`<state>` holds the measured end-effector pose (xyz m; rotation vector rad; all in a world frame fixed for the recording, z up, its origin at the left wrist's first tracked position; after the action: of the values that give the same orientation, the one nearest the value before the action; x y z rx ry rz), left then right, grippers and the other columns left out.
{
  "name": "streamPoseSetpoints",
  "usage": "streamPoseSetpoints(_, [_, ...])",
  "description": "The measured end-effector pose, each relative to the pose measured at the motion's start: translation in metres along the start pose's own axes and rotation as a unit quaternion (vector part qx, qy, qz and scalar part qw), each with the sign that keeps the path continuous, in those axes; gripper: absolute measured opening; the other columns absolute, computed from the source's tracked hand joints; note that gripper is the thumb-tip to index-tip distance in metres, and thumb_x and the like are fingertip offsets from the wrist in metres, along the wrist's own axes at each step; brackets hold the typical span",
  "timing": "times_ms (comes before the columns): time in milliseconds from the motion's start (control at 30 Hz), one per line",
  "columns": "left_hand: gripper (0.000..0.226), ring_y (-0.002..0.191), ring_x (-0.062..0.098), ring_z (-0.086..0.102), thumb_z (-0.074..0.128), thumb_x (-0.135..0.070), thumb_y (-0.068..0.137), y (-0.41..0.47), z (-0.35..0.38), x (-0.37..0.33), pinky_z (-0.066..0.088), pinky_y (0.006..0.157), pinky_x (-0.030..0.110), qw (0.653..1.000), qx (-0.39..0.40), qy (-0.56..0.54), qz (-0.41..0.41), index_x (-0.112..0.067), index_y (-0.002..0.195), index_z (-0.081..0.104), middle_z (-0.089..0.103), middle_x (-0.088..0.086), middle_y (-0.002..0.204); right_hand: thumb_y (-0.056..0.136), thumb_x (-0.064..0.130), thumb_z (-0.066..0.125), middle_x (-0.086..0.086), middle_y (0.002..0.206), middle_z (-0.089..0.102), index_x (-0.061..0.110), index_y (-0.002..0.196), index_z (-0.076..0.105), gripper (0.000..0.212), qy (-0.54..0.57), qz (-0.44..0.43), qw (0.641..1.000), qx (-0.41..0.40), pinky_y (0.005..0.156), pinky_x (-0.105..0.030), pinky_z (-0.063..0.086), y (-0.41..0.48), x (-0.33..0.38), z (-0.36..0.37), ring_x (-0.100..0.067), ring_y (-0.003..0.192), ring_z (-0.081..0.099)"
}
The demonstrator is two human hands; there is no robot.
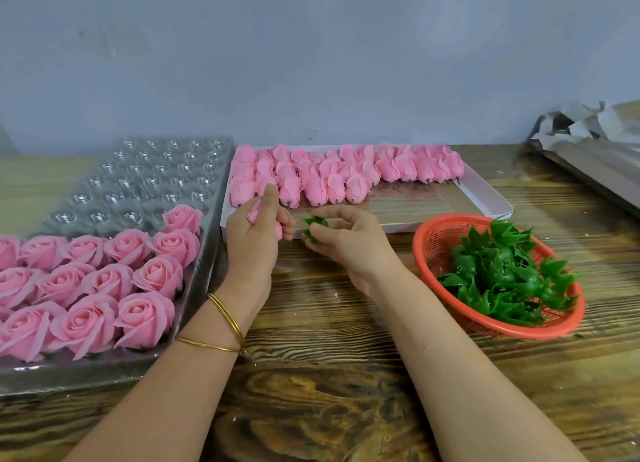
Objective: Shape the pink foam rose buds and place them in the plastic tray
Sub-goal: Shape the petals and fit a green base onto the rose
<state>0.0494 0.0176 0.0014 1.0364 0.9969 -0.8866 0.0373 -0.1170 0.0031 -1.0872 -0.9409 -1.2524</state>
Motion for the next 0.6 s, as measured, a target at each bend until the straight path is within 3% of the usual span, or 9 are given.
streamPoseSetpoints(67, [0.052,0.059,0.009,0.059,0.049,-0.035,0.100,-0.001,0.000,-0.001,0.051,0.064,0.023,1.000,0.001,-0.013,-0.004,-0.027,0.049,0.060,0.062,-0.004,0.058,0.088,-0.010,0.062,-0.012,0.080,0.062,0.001,0.098,0.062,0.015,-0.023,0.007,1.000,0.011,0.084,-0.034,0.058,-0.001,-0.002,0.002,-0.028,0.085,0.066])
streamPoseSetpoints(167, [0.053,0.073,0.015,0.063,0.047,-0.035,0.100,0.000,0.001,-0.001,0.049,0.087,0.037,1.000,0.006,-0.024,-0.015,-0.028,0.049,0.060,0.066,-0.002,0.064,0.089,-0.007,0.063,-0.008,0.076,0.064,-0.007,0.111,0.063,0.022,-0.054,0.007,0.998,0.035,0.080,-0.032,0.059,-0.002,-0.003,0.004,-0.027,0.082,0.067])
streamPoseSetpoints(367, [0.051,0.075,0.010,0.064,0.048,-0.035,0.100,0.002,0.002,0.001,0.045,0.081,0.031,0.997,0.019,-0.067,-0.035,-0.024,0.050,0.059,0.070,0.001,0.069,0.093,0.004,0.063,0.000,0.072,0.064,0.003,0.113,0.068,0.021,-0.116,0.021,0.990,0.079,0.060,-0.015,0.052,-0.005,-0.009,0.010,-0.011,0.066,0.063])
streamPoseSetpoints(433, [0.051,0.077,0.010,0.065,0.048,-0.036,0.099,0.002,0.003,0.001,0.045,0.083,0.032,0.997,0.025,-0.062,-0.043,-0.024,0.051,0.061,0.071,0.001,0.072,0.092,0.001,0.062,-0.001,0.073,0.064,0.001,0.114,0.067,0.023,-0.069,0.034,0.993,0.087,0.065,-0.017,0.054,-0.004,-0.012,0.012,-0.012,0.068,0.064])
streamPoseSetpoints(533, [0.052,0.078,0.011,0.066,0.048,-0.037,0.099,0.001,0.003,0.000,0.046,0.082,0.032,0.997,0.030,-0.056,-0.052,-0.024,0.051,0.062,0.071,0.003,0.074,0.091,-0.006,0.059,-0.004,0.094,0.064,-0.002,0.117,0.065,0.026,-0.004,0.054,0.993,0.101,0.079,-0.024,0.057,-0.003,-0.014,0.015,-0.013,0.080,0.065])
streamPoseSetpoints(600, [0.052,0.076,0.013,0.066,0.048,-0.037,0.100,0.001,0.002,0.000,0.047,0.077,0.032,0.997,0.030,-0.052,-0.054,-0.022,0.052,0.061,0.071,0.005,0.075,0.090,-0.013,0.055,0.000,0.098,0.067,-0.001,0.113,0.065,0.028,0.039,0.073,0.989,0.121,0.080,-0.026,0.058,-0.003,-0.013,0.016,-0.014,0.087,0.067])
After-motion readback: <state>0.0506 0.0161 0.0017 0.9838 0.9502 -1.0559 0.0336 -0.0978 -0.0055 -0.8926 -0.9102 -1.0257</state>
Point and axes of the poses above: each hand's wrist, its own y-axis towards the middle knuckle, its own z-axis out of the palm, x = y × z, the point moved 4 cm from there along y, towards the middle knuckle
